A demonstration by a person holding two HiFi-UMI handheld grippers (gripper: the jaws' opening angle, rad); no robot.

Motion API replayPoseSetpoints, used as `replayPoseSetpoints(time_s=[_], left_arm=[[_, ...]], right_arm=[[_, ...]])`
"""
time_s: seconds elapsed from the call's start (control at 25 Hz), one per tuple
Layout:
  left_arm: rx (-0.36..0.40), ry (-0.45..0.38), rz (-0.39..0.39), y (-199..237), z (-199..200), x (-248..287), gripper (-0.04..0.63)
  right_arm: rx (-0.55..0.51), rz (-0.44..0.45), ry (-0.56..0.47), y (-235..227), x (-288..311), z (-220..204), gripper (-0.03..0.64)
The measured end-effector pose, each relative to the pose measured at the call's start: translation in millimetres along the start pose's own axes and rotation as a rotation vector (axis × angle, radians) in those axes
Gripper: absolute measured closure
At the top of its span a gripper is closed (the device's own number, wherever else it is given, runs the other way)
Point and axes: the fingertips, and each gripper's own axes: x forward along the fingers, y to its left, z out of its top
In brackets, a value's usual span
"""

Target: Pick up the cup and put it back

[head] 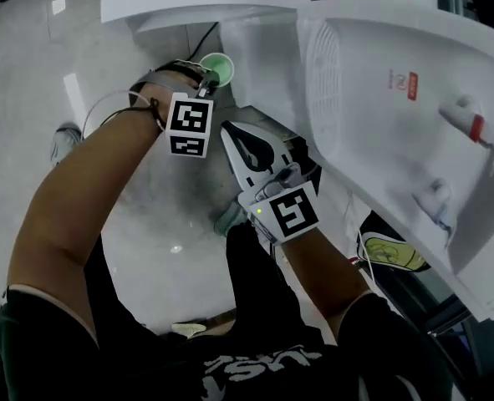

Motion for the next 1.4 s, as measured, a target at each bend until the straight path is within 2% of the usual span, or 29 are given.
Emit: replayPoseSetpoints(time_s=[0.24, 0.44, 0.64, 1.2, 1.4], left_arm=[[0.118, -0.027, 0.015, 3, 14, 71, 0.578], [0.223, -0.024, 0.041, 12, 28, 108, 0.578], [0.319, -0.017, 0.037, 17, 32, 131, 0.578], [0.401, 0.014, 0.007, 30, 35, 162, 0.578], [0.402, 0.010, -0.005, 34, 47, 174, 0.578]], right_arm=[[0.034, 0.015, 0.044, 1, 2, -52, 0.584], [0.052, 0.013, 0.062, -1, -8, -74, 0.584], [0.091, -0.027, 0.073, -13, -18, -83, 0.584], [0.137, -0.016, 0.053, -10, -25, -75, 0.584], [0.146, 0.006, 0.056, -4, -27, -75, 0.584]])
